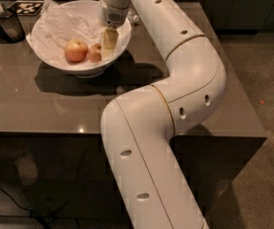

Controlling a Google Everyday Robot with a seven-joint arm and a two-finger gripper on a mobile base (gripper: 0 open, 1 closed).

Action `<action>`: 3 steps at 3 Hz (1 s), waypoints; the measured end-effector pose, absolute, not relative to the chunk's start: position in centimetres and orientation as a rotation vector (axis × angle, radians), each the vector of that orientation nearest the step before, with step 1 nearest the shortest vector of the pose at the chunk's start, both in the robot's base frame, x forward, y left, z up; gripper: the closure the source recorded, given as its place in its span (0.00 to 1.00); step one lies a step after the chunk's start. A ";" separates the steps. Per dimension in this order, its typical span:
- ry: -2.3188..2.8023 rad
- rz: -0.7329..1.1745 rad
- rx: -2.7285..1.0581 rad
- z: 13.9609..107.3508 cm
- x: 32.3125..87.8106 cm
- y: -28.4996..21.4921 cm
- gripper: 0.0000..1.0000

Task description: Pick apple from white bowl

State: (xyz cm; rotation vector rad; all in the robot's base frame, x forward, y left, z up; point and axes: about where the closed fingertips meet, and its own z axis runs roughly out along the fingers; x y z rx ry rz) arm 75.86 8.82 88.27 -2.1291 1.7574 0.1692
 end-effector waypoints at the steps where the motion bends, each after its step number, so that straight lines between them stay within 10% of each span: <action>1: 1.757 0.178 -2.133 88.0 75.8 9.0 0.11; 3: 1.754 0.234 -2.140 86.4 75.8 9.8 0.11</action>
Offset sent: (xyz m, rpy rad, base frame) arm 0.0028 0.0010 -0.0025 -0.0170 0.0953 0.0378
